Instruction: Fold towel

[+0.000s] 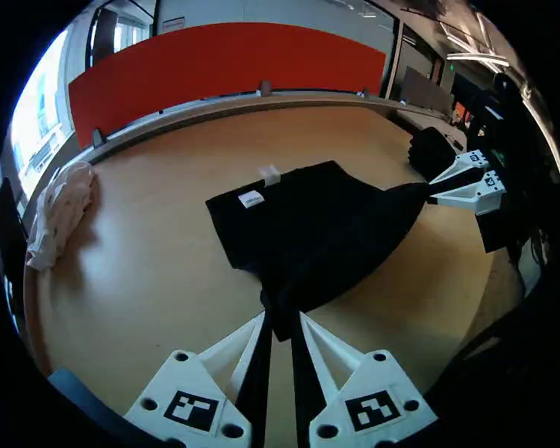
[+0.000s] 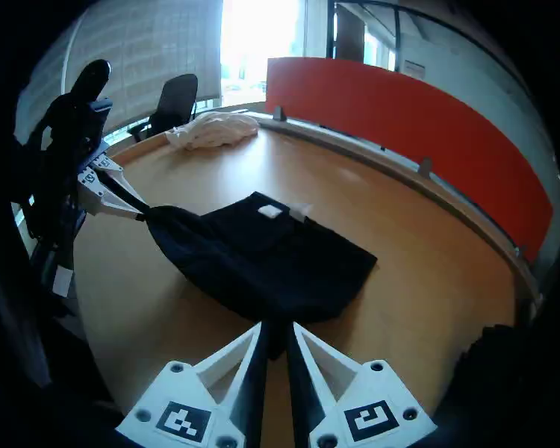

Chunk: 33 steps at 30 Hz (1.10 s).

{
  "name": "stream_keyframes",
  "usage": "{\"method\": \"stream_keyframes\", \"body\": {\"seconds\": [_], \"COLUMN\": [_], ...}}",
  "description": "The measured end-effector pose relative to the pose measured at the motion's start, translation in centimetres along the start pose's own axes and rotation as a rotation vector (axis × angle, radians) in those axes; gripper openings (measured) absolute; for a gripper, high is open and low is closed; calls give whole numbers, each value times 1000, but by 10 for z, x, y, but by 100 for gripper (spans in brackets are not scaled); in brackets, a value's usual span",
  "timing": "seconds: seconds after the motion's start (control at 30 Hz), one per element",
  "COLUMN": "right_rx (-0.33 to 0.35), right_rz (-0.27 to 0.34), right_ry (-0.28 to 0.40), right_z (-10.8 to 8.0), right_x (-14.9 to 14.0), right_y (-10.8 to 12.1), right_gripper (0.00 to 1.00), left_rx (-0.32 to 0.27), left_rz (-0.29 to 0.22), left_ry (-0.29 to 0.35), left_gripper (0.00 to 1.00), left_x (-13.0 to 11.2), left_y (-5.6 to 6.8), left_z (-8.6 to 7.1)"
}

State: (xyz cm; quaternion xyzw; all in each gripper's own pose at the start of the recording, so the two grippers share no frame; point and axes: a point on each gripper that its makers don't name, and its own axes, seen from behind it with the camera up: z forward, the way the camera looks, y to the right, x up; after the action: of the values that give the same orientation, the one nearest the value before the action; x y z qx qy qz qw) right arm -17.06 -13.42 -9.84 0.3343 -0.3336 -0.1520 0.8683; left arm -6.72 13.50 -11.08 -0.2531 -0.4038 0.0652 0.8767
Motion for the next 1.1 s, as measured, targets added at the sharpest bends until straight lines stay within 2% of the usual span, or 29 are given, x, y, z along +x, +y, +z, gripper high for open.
{"method": "stream_keyframes", "body": {"seconds": [0.47,1.1], "right_rx": [-2,11], "right_rz": [12,-2], "right_ry": [44,52], "right_z": [-27,-47], "right_x": [28,39], "right_y": [2,-1], "right_gripper": [15,15], "left_rx": [-1,-27], "left_rz": [-22,-21], "left_ry": [43,49], "left_gripper": [16,16], "left_x": [33,43], "left_y": [1,5], "left_z": [-32,-54]}}
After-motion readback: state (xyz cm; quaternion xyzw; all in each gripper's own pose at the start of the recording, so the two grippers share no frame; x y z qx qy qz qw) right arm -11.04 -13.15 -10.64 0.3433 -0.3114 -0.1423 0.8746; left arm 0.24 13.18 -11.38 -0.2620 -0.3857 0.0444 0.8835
